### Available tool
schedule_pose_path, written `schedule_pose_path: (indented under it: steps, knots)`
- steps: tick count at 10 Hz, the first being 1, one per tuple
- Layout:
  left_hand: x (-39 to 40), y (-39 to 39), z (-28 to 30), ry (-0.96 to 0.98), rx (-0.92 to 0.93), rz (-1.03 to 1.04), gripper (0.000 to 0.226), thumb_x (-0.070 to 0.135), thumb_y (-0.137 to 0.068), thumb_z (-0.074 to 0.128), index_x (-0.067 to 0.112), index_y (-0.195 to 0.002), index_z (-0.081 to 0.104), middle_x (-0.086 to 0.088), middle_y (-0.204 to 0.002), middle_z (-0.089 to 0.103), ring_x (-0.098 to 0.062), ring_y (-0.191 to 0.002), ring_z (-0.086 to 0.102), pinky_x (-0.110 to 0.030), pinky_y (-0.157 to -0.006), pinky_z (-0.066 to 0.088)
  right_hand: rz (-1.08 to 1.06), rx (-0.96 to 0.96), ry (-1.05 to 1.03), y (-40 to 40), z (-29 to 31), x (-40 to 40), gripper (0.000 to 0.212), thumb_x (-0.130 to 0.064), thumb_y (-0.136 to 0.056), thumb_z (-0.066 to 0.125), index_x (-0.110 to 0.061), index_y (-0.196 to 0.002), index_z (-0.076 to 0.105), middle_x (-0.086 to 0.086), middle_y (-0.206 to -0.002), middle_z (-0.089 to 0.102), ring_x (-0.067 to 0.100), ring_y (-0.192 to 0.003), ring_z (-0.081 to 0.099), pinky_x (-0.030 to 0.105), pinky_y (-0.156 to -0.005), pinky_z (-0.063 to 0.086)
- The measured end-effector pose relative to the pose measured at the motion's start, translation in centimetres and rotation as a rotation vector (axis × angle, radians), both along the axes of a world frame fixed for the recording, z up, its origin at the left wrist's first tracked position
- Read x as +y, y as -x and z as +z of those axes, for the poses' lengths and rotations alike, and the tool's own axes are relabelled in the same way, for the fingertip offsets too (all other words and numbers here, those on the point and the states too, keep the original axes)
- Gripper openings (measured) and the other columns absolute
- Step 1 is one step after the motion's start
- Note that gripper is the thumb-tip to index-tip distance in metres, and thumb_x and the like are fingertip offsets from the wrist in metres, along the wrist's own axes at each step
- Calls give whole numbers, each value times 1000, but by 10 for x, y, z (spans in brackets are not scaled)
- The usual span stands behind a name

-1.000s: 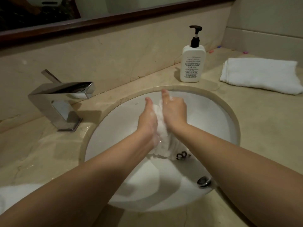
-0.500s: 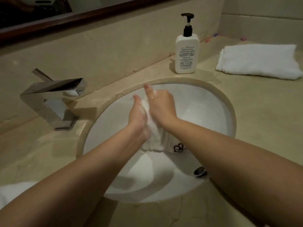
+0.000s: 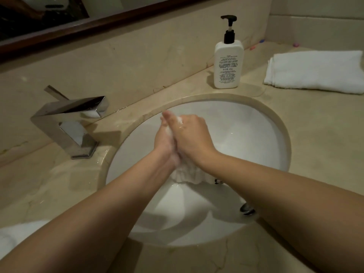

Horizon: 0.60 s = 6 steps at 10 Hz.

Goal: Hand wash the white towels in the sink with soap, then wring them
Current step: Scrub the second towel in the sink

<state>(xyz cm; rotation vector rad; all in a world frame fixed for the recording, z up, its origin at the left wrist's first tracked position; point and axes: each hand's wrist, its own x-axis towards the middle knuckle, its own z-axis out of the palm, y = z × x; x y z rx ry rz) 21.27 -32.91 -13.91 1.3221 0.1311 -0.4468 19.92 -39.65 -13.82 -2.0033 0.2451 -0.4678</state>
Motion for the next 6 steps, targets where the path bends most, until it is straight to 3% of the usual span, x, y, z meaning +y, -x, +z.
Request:
schedule_pose_path:
  steps: [1, 2, 3, 4, 5, 6]
  knots:
    - [-4, -7, -6, 40, 116, 19, 70, 69, -100, 34, 9, -117, 67, -6, -77, 76, -16, -68, 74, -26, -58, 58, -98, -11, -116, -5, 0, -10, 63, -51, -101, 49, -17, -49, 41, 2, -52, 48, 23, -56, 47, 33, -61, 31]
    - [-1, -14, -12, 104, 96, 29, 56, 65, -103, 33, 16, -91, 59, 1, -59, 68, -10, -54, 69, -25, -55, 54, -23, -9, -41, -1, 2, 0, 62, -52, -101, 49, -17, -50, 44, 3, -54, 52, 25, -60, 52, 34, -61, 31]
    - [2, -18, -15, -16, 52, 49, 58, 66, -102, 31, 18, -89, 60, 4, -56, 69, -11, -52, 68, -25, -59, 57, -16, 25, -26, -3, -1, 1, 62, -51, -102, 48, -16, -50, 44, 1, -52, 50, 21, -55, 49, 33, -61, 31]
    - [-6, -12, -11, -54, 75, 46, 72, 74, -96, 35, 13, -104, 71, -7, -78, 78, -23, -77, 76, -36, -81, 61, -100, 54, -148, -14, -3, -21, 64, -50, -102, 48, -16, -49, 40, 2, -51, 48, 21, -51, 46, 35, -59, 36]
    - [1, -13, -7, -190, 84, 9, 81, 79, -93, 32, 14, -125, 66, -11, -102, 78, -28, -97, 74, -42, -91, 58, -85, 140, -180, -16, -11, -31, 62, -53, -100, 49, -15, -52, 41, 1, -53, 48, 19, -51, 47, 33, -55, 38]
    - [11, -18, -5, -252, 87, -64, 61, 66, -100, 35, 15, -106, 68, -7, -92, 75, -23, -84, 71, -33, -74, 54, -37, 233, -237, -14, -15, -36, 54, -52, -99, 51, -14, -62, 45, -1, -59, 47, 17, -55, 46, 30, -56, 35]
